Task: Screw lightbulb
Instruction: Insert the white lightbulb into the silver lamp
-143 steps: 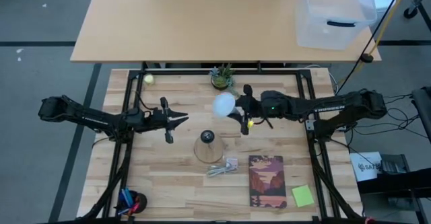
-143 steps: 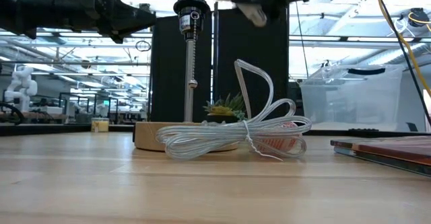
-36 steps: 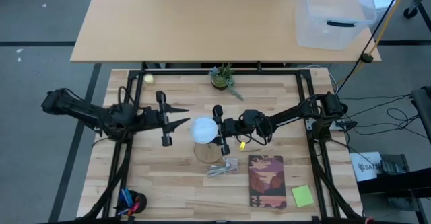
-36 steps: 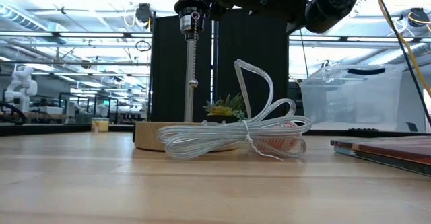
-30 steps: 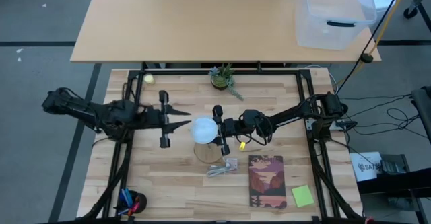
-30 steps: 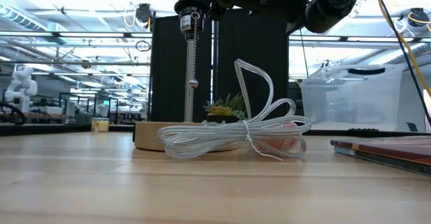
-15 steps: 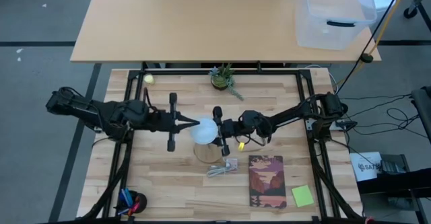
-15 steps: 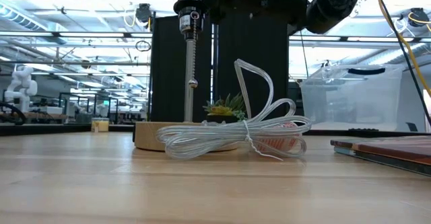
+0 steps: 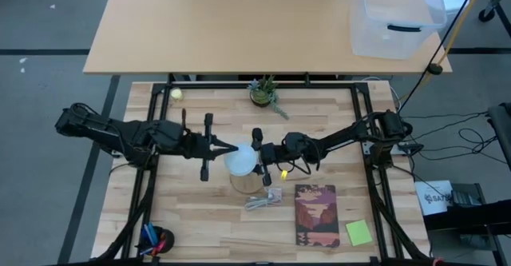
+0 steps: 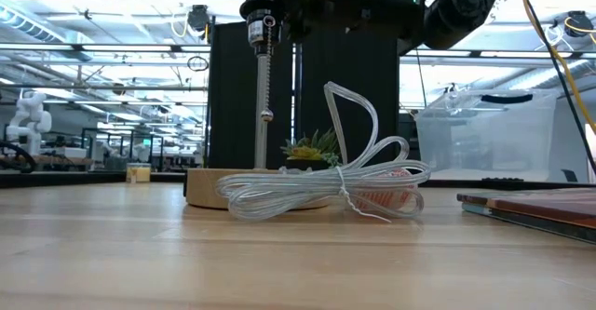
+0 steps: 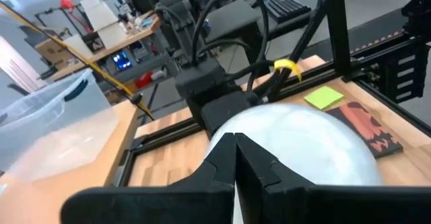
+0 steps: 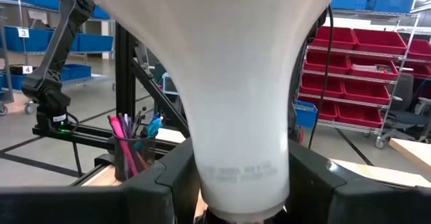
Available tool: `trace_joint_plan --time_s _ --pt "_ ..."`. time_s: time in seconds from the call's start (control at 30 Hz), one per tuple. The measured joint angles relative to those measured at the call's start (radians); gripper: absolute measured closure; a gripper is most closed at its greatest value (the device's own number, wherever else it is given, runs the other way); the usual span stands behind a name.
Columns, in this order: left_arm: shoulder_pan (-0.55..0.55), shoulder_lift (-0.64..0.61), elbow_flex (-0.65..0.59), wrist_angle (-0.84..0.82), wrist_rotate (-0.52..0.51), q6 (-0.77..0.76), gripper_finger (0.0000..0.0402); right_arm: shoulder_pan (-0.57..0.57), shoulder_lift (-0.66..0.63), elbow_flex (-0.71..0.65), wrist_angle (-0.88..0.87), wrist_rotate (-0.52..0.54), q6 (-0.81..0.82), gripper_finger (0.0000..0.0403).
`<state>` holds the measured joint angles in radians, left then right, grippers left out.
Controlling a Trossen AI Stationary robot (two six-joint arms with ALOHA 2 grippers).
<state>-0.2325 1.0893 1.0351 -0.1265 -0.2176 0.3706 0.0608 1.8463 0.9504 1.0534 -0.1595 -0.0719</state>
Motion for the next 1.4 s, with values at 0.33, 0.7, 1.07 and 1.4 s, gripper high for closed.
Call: trace_joint_plan --time_s 0.33,0.7,1.07,1.4 --pt "-0.008 0.002 0.004 0.0 0.048 0.04 0.0401 -0.002 -0.001 0.0 0.007 0.001 0.0 0.0237" --pt "-0.004 0.005 0.013 -0.054 0.096 0.049 0.0401 -0.003 -0.002 0.002 0.011 0.004 -0.008 0.0259" --pt "0.059 0.036 0.017 -0.056 0.096 0.004 0.0402 -0.004 -0.003 0.002 0.01 0.012 -0.004 0.0256" --pt "0.06 0.037 0.016 -0.059 0.107 -0.003 0.0402 -0.002 -0.003 0.002 0.01 0.005 0.0 0.0245"
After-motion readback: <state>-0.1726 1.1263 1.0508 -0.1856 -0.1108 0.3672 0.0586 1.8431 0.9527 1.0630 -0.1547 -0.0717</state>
